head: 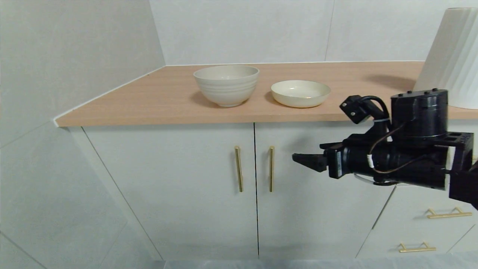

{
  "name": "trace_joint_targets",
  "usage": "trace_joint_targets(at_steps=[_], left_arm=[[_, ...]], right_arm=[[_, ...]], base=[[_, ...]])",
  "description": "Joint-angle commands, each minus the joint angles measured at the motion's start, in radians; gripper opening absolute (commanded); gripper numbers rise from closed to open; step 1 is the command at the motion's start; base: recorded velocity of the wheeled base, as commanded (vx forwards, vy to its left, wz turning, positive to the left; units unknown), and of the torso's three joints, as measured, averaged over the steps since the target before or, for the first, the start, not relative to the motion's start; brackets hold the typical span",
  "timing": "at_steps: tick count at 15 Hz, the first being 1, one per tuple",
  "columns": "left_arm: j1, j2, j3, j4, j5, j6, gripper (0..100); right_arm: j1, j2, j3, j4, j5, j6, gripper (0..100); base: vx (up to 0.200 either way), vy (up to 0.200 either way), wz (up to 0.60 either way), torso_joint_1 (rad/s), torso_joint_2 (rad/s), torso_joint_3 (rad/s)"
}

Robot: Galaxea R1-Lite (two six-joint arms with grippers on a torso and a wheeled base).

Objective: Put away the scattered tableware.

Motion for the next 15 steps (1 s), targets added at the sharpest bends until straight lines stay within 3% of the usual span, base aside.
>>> trace_joint_targets(at_steps=[1,8,11,15], left_arm=[[0.000,0.000,0.000,0.000,0.000,0.000,100],[0.000,0.000,0.000,0.000,0.002,0.000,100],[0.000,0.000,0.000,0.000,0.002,0.000,100],[0.000,0.000,0.000,0.000,0.000,0.000,100]], right_arm=[[0.063,0.094,-0.041,-0.004,0.001,0.054,100],[0.078,0.186,-0.092,-0.025,0.002,0.231,100],[0.097,0.276,-0.084,-0.167,-0.001,0.245,100],[0.117,0.342,-0.090,-0.251,-0.001,0.309,100]], base=[[0.000,0.000,0.00,0.000,0.00,0.000],[0.000,0.000,0.00,0.000,0.00,0.000],[0.000,0.000,0.00,0.000,0.00,0.000],[0.000,0.000,0.00,0.000,0.00,0.000]])
